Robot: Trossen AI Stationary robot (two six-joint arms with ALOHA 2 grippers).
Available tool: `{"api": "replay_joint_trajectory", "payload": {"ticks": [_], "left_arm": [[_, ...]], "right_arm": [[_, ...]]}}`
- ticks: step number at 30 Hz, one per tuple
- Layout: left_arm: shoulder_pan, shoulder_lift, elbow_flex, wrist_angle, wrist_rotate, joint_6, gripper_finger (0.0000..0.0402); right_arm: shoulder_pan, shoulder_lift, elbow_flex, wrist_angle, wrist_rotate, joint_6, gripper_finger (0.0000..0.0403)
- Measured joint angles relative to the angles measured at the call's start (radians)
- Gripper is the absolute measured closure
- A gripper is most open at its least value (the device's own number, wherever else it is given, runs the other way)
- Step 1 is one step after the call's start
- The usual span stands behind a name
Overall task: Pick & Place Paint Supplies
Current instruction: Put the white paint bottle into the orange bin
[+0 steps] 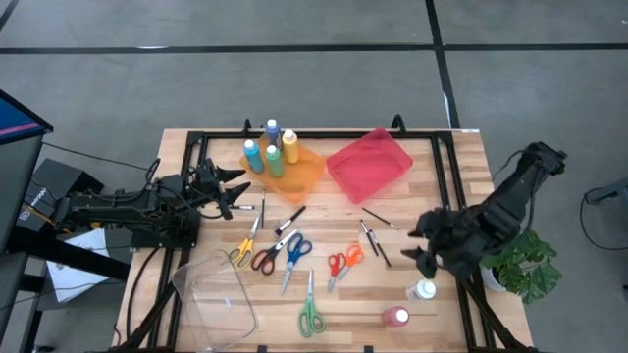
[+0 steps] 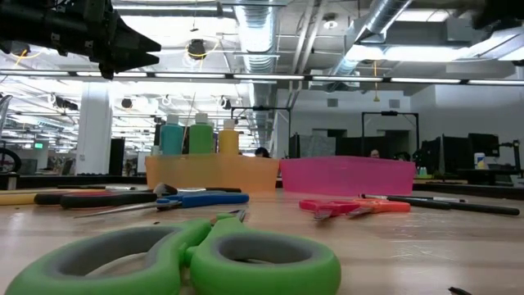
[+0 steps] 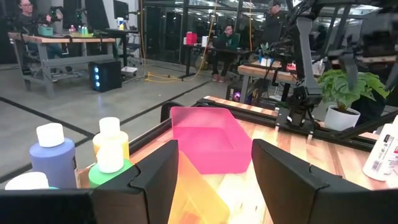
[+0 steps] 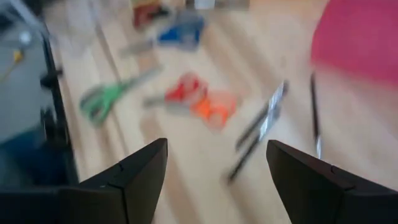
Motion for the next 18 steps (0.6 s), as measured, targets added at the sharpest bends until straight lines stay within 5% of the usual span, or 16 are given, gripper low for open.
{"api": "replay_joint_trajectory", "payload": {"ticks": [9,18], "left_arm": [[0.000,0.000,0.000,0.000,-0.001,0.006,0.0201],[0.000,0.000,0.000,0.001,-0.008,0.011,0.0202]], "right_arm": [[0.025,0.089,0.000,-0.043,-0.443,0.238,0.0132],[0.027,0.154,0.005,-0.038,-0.520,0.305,0.0132]]}}
